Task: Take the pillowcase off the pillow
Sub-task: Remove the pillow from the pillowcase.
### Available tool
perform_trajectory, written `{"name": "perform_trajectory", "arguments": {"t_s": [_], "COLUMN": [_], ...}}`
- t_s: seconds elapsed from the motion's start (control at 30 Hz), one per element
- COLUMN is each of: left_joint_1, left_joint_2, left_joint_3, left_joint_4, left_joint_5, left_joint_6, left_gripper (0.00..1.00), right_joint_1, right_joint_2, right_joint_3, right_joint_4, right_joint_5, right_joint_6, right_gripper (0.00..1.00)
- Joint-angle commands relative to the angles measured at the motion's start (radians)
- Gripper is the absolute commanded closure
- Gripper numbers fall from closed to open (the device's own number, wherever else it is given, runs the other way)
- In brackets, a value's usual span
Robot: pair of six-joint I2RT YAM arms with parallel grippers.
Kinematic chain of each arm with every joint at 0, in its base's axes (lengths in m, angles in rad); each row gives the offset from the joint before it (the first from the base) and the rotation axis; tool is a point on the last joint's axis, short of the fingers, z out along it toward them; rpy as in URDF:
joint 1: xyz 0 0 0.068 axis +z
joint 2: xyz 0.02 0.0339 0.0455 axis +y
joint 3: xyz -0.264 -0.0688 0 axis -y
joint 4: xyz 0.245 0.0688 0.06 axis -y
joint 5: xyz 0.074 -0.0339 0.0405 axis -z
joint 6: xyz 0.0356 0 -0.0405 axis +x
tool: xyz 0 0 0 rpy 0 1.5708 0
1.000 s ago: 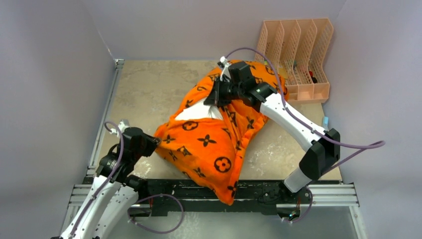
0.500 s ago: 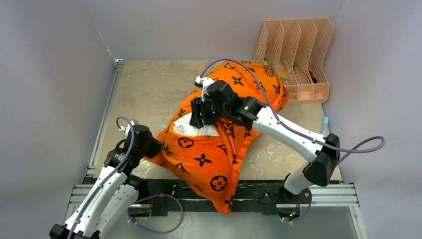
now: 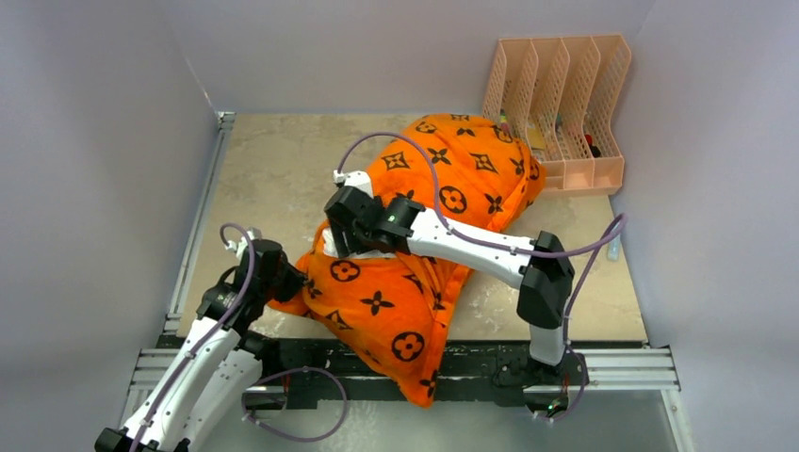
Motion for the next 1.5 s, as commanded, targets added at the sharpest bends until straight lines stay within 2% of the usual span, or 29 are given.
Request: {"name": "perform_trajectory", "arguments": {"t_s": [0.0,0.1,0.17,0.27,0.37,0.43,0.5,0.57,0.7,0.8,0.9,1.03,1.1,1.2,1.3,1.37,1.47], "left_joint_1": [-0.002,-0.002,-0.002,-0.002,-0.002,-0.002,-0.002,-0.002,-0.002,-0.002,-0.002,-0.002,-0.002,-0.002,-0.002,-0.002,-0.002], "left_joint_2": [-0.022,-0.019,-0.014,-0.003,-0.007,-0.009,-0.011,-0.015,-0.028,-0.027,-0.023,-0.03,-0.028,-0.017,-0.007,-0.01,-0.024], "left_joint_3": [0.003,0.0,-0.001,0.004,0.013,0.02,0.029,0.033,0.026,0.021,0.03,0.03,0.027,0.026,0.033,0.037,0.039], "left_joint_4": [0.017,0.018,0.027,0.028,0.021,0.018,0.012,-0.002,0.001,0.012,0.01,0.005,0.008,0.02,0.02,0.009,-0.016], "left_joint_5": [0.039,0.028,0.026,0.028,0.016,0.006,0.0,-0.01,0.002,0.013,0.022,0.022,0.021,0.025,0.026,0.017,0.007], "left_joint_6": [0.022,0.018,0.014,0.018,0.025,0.028,0.033,0.037,0.037,0.031,0.025,0.022,0.02,0.019,0.022,0.023,0.023], "left_gripper": [1.0,1.0,1.0,1.0,1.0,1.0,1.0,1.0,1.0,1.0,1.0,1.0,1.0,1.0,1.0,1.0,1.0], "right_joint_1": [0.088,0.116,0.118,0.117,0.116,0.116,0.116,0.116,0.114,0.107,0.081,0.002,-0.012,-0.016,-0.029,-0.045,-0.072], "right_joint_2": [0.031,0.01,-0.041,-0.156,-0.279,-0.335,-0.357,-0.325,-0.163,-0.06,-0.029,-0.001,0.017,-0.006,-0.009,0.002,-0.013], "right_joint_3": [0.065,0.18,0.206,0.158,0.055,-0.013,-0.062,-0.068,0.076,0.108,0.041,-0.057,-0.085,-0.165,-0.183,-0.167,-0.146], "right_joint_4": [-0.153,-0.304,-0.34,-0.23,0.028,0.135,0.25,0.278,0.126,-0.008,-0.075,-0.049,-0.079,-0.057,-0.054,-0.07,-0.042], "right_joint_5": [0.208,0.389,0.461,0.472,0.286,0.121,0.02,-0.02,-0.084,0.006,0.099,-0.074,-0.062,0.024,0.095,0.131,0.155], "right_joint_6": [0.133,0.151,0.129,-0.013,-0.164,-0.198,-0.202,-0.199,-0.129,-0.008,0.08,0.068,0.096,0.121,0.106,0.103,0.059], "right_gripper": [0.28,0.23,0.23,0.23,0.23,0.23,0.23,0.22,0.22,0.21,0.19,0.2,0.23,0.34,0.58,0.83,0.96]}}
